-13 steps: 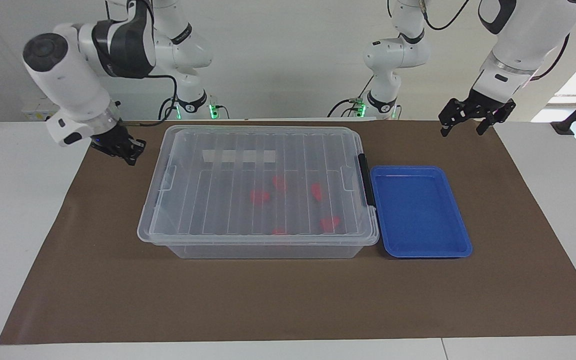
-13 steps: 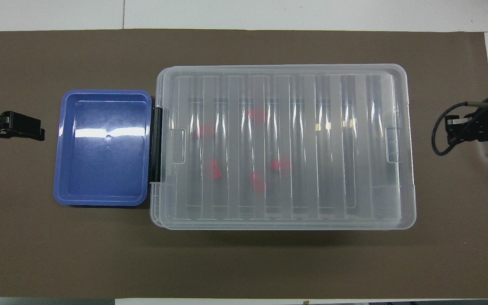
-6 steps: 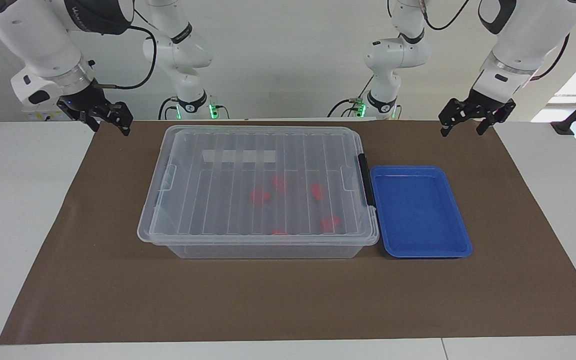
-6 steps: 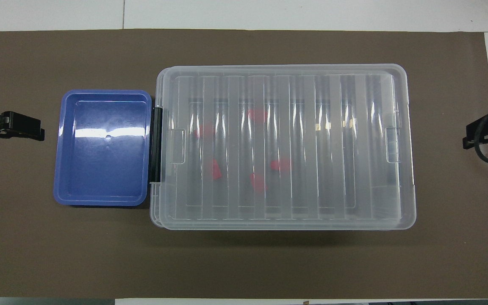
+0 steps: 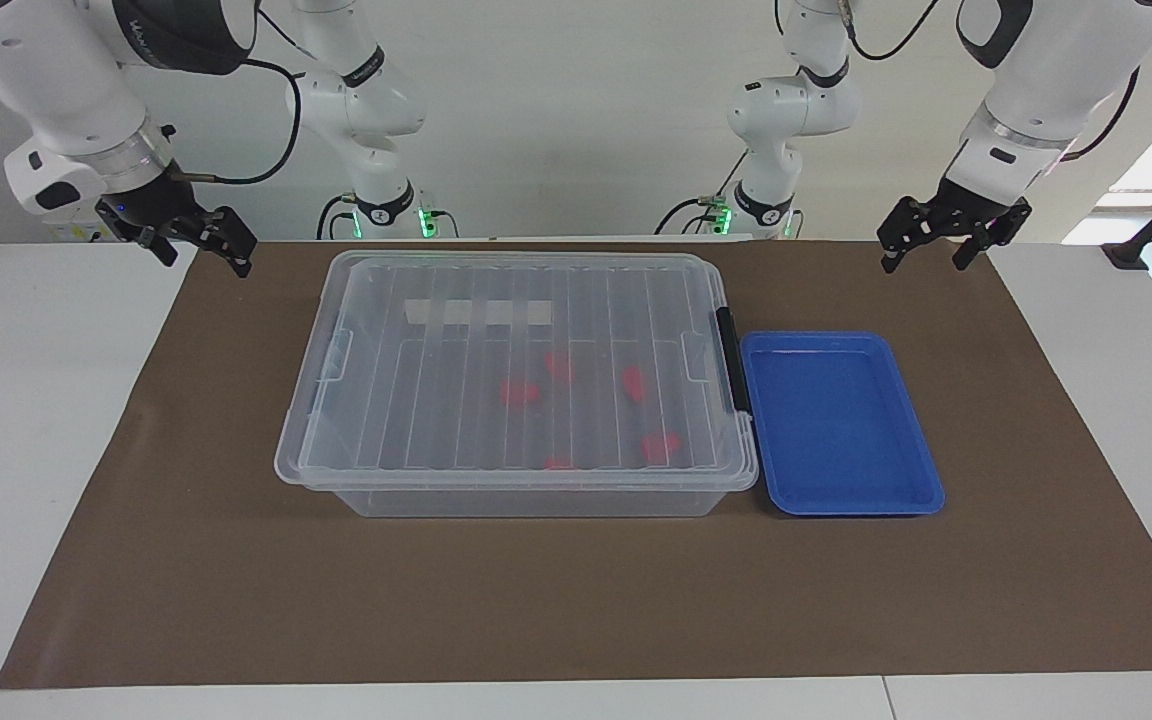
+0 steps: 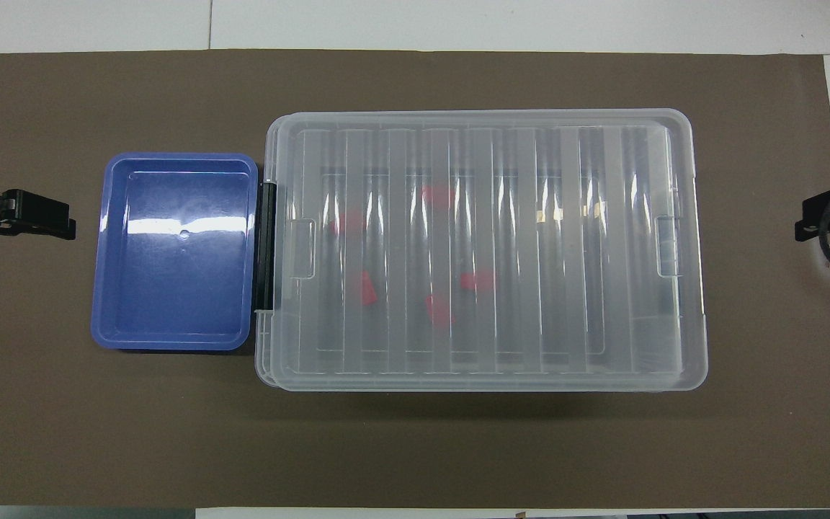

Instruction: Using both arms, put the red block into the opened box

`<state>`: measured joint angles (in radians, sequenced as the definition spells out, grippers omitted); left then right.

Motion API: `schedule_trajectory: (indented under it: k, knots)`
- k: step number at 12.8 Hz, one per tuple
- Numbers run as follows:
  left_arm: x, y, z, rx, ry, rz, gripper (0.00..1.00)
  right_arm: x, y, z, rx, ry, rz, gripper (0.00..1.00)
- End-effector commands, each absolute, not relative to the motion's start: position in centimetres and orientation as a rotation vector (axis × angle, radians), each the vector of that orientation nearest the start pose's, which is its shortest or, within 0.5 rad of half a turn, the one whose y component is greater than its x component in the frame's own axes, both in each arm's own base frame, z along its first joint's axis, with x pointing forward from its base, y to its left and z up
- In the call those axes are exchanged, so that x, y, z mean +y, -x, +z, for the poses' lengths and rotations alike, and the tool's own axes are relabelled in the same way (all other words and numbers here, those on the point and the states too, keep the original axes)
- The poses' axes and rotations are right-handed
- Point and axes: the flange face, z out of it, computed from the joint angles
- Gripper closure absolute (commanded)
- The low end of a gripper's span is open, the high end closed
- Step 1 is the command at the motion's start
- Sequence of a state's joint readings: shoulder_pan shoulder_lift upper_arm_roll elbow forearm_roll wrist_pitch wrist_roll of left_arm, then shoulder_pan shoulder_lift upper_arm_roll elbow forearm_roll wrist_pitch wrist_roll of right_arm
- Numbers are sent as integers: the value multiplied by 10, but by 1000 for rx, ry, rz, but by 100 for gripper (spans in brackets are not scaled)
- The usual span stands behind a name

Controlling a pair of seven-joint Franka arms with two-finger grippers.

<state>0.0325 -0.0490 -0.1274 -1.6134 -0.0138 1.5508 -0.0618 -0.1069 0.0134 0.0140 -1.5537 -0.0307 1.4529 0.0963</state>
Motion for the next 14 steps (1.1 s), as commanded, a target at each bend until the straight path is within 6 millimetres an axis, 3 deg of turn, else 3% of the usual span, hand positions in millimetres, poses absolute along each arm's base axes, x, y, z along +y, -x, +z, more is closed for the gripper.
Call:
schedule_trajectory:
  k: [1, 14]
  knots:
    - [-51, -527, 629, 51, 3162, 15, 0, -51, -542, 616, 277, 3144, 153, 0]
    - [-51, -527, 629, 51, 3162, 15, 0, -48, -536, 622, 280, 3145, 148, 0]
